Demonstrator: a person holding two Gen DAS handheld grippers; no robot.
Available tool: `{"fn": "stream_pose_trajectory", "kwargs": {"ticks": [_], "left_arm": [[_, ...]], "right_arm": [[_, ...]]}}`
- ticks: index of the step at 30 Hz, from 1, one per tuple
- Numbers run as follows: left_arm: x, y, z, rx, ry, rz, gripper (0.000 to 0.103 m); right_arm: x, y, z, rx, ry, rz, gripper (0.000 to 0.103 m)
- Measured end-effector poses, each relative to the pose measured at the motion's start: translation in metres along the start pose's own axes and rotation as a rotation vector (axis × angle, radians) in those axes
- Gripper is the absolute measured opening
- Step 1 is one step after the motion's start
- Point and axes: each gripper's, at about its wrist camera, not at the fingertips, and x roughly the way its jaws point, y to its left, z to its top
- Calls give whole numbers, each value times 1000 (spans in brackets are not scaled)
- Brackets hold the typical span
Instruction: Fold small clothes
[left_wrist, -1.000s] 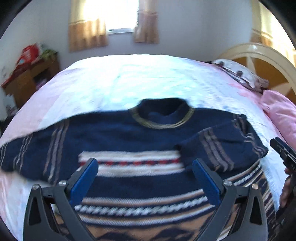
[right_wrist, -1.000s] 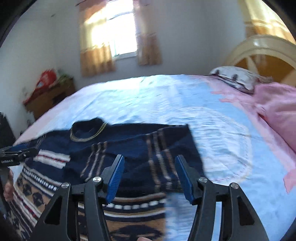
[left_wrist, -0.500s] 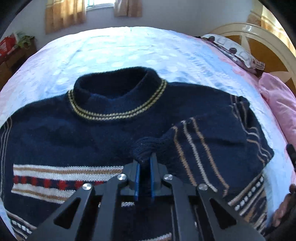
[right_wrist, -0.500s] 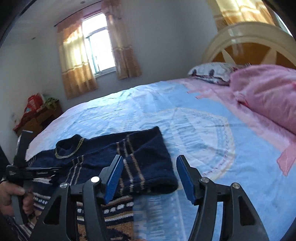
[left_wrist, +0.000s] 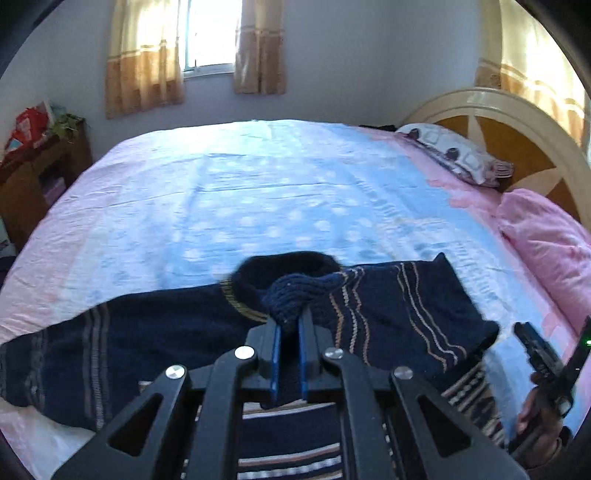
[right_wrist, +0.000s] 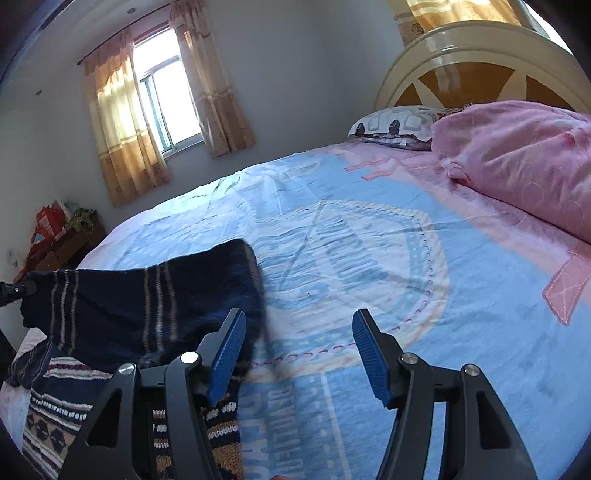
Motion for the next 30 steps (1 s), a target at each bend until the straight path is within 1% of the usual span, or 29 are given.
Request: {"fn": "stream_pose_trajectory", "kwargs": {"ticks": [2, 7, 12, 13, 15, 17, 18, 20, 21, 22, 23, 24, 25, 26, 28, 30], "left_arm": [[8, 11, -2, -9, 16, 33, 8], [27, 36, -15, -43, 60, 75, 8], [48, 50, -29, -41, 94, 124, 8], [52, 52, -32, -42, 96, 129, 8], [64, 54, -38, -48, 102, 112, 9], [75, 54, -44, -59, 115, 140, 15], [81, 54, -48, -69, 123, 160, 15], [91, 56, -54, -81, 144, 193, 23], [93, 57, -56, -83, 144, 201, 24], [94, 59, -58, -85, 142, 212, 31], [93, 62, -60, -90, 136, 221, 41], [91, 65, -62, -101, 124, 229, 46], [88, 69, -66, -116, 111, 235, 54], [86, 74, -70, -136, 102, 243, 60], [86, 79, -76, -150, 107, 241, 63], [86, 84, -82, -171, 102, 233, 65]], "right_arm": [[0, 2, 0, -11, 0, 4, 61], [2, 8, -2, -37, 15, 34, 62], [9, 18, -6, -84, 55, 74, 66], [10, 21, -7, -95, 60, 79, 66], [10, 23, -9, -107, 64, 84, 66], [10, 25, -8, -113, 72, 93, 66], [9, 28, -5, -125, 71, 96, 66], [3, 41, 3, -161, 61, 113, 66], [1, 48, 6, -180, 57, 128, 66], [0, 58, 10, -210, 57, 151, 66], [2, 72, 13, -257, 74, 177, 66], [7, 85, 14, -305, 98, 198, 66], [14, 96, 14, -352, 124, 220, 66], [23, 107, 12, -392, 151, 223, 66], [48, 115, 6, -419, 226, 185, 66], [69, 112, -2, -392, 324, 175, 66]]}}
